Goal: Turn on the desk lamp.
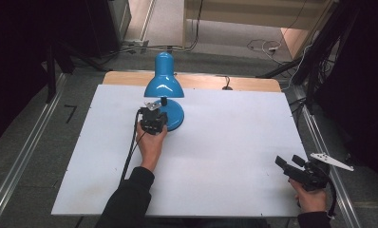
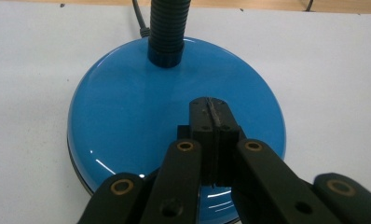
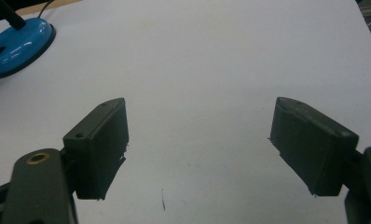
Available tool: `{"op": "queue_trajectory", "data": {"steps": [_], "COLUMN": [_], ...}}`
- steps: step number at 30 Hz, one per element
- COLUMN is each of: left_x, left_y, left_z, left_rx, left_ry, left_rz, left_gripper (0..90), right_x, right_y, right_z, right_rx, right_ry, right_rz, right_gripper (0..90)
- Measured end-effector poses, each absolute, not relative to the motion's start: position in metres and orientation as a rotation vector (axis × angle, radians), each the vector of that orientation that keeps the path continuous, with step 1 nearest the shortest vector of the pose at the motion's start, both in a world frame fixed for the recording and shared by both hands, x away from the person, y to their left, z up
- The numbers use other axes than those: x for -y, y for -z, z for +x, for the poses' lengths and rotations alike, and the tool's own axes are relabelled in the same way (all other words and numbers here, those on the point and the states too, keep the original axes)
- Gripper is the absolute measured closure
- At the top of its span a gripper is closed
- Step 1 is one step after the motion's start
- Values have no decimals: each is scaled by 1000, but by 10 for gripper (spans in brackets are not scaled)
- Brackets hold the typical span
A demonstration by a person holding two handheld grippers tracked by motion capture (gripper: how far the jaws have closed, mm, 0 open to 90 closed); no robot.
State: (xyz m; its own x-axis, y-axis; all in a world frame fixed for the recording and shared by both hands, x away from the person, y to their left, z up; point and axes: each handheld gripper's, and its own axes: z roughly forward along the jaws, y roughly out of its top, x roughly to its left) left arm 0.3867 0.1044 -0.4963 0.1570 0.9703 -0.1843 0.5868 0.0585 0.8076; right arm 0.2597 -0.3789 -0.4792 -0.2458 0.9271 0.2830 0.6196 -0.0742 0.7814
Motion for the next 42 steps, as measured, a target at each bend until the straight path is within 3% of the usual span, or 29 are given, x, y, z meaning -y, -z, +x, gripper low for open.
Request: {"op": "queue_trajectory", "data": {"steps": [42], "left_x": [-99], "left_y": [500], "left_z": [378], "left_rx": [-1462], "left_ry": [-697], "left_rz": [1672], "left_gripper": [900], "right_x": [378], "right_y": [480], "right_z": [261], "right_rx": [-1870], "right_ry": [-1223], "right_rz": [1663], "right_gripper": [175]}}
